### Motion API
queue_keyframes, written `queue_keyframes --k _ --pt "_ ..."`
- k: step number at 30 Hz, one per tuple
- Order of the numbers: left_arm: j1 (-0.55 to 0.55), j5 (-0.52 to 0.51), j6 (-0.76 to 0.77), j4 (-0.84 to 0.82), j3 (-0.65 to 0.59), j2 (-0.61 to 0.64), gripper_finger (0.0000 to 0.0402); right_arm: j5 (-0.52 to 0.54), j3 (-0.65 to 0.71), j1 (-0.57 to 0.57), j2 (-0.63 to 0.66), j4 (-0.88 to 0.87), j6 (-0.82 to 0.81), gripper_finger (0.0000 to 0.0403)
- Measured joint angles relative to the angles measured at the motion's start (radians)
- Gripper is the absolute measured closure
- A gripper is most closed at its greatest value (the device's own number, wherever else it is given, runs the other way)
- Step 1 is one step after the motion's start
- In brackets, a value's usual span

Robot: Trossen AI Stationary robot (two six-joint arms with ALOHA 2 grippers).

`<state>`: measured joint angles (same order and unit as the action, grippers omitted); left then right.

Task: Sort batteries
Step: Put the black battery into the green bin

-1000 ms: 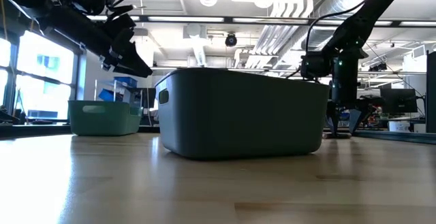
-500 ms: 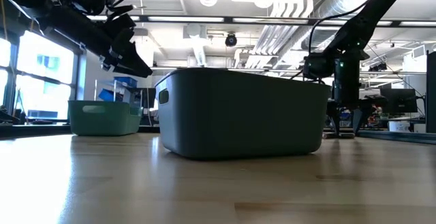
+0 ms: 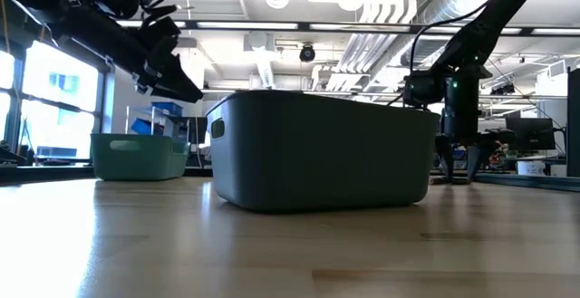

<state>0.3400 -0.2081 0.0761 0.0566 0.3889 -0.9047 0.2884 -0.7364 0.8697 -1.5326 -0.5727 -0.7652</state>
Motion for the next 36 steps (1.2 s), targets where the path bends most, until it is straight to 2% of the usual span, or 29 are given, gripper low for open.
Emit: queue_keyframes --k 7,16,23,28,32,36 --pt "-0.016 0.000 -0.001 0.001 0.000 0.000 0.0236 -0.031 0.000 -0.014 0.000 -0.020 0.062 0.0225" --pt "-0.016 0.000 -0.001 0.017 0.000 0.000 0.0236 -0.026 0.000 -0.032 0.000 0.045 0.023 0.0225" --pt "-0.016 0.000 -0.001 0.017 0.000 0.000 0.0236 0.101 0.000 -0.033 0.000 0.184 0.044 0.0225" --pt "-0.016 0.000 -0.008 0.017 0.000 0.000 0.0236 0.131 -0.001 -0.003 0.000 0.295 0.074 0.0225" --pt "-0.016 0.000 -0.008 0.017 0.000 0.000 0.0236 0.209 -0.001 0.037 0.000 0.299 0.068 0.0228" --pt "-0.015 0.000 -0.008 0.017 0.000 0.000 0.0236 0.210 -0.001 0.044 0.000 0.293 0.090 0.0240"
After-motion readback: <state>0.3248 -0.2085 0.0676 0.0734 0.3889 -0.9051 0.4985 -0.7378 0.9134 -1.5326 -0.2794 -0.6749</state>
